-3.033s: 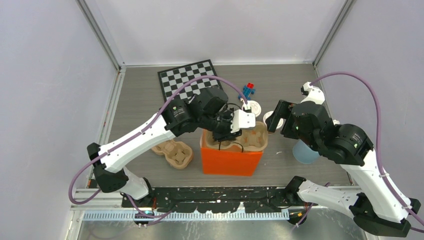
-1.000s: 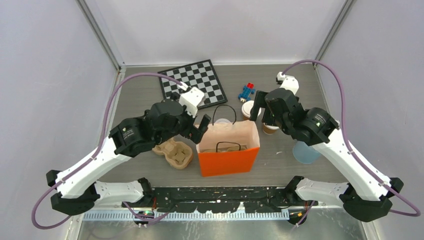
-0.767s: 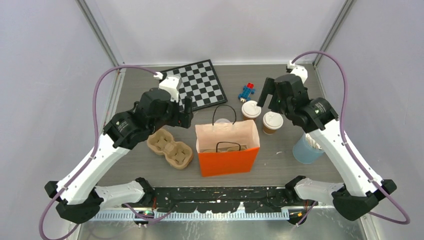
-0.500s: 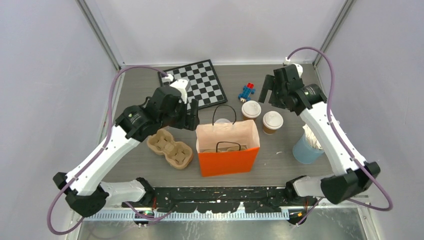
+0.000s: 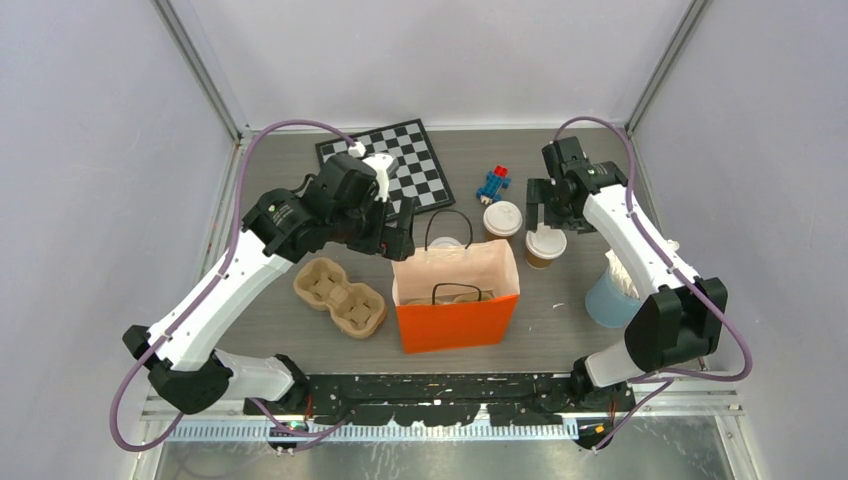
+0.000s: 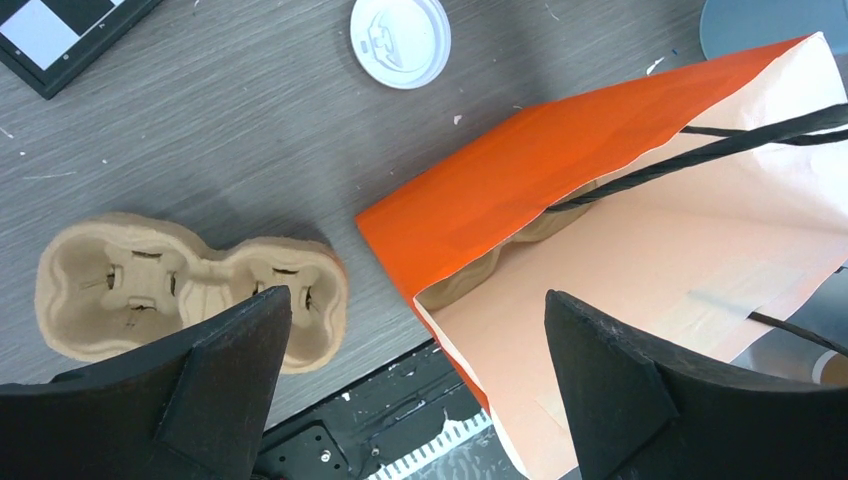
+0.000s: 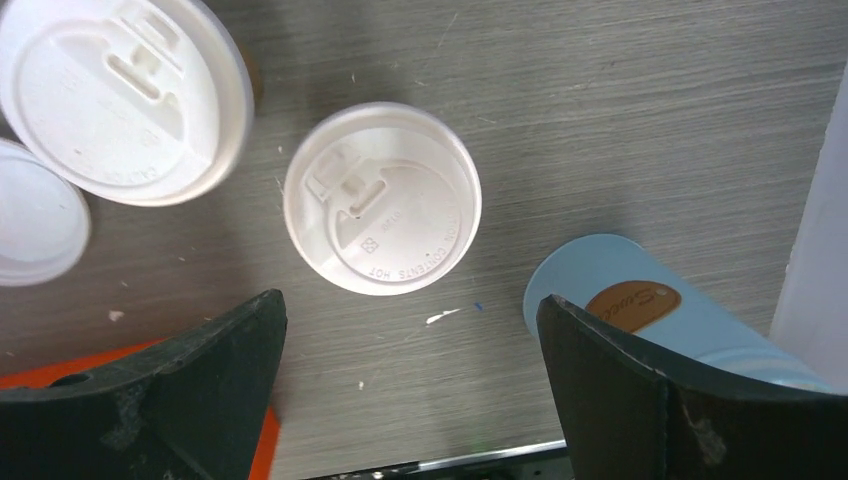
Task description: Pack the takeout coffee
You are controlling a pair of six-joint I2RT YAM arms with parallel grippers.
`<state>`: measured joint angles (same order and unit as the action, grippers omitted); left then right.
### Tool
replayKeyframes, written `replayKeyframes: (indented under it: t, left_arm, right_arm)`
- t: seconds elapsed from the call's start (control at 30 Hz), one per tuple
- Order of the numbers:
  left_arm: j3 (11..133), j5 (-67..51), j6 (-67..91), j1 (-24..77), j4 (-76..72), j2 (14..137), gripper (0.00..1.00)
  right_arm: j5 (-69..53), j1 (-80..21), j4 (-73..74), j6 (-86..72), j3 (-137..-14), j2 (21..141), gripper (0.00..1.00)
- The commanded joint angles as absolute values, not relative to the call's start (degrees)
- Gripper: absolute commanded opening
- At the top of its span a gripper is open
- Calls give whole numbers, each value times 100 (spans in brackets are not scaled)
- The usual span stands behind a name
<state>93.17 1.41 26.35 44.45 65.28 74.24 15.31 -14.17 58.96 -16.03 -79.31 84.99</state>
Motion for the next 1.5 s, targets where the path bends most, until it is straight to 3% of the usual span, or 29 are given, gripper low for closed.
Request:
replayKeyframes:
  t: [0.0, 0.3, 0.53, 1.47]
  left_arm:
    - [9358, 26, 2653, 4430, 6681, 7328, 100]
    - [9261, -397, 2630, 4432, 6642, 7245, 99]
    - [9243, -405, 2597, 4430, 6592, 7196, 93]
    - [8992, -105, 2681, 4430, 6340, 6856, 87]
  right_arm:
    - [1046, -1218, 5635, -820, -7668, 8403, 100]
    - [202, -1036, 4936, -229, -7206, 8449, 100]
    - [461, -1023, 4727, -114, -7331, 8688, 100]
    - [462, -997, 4487, -34, -7336, 9024, 96]
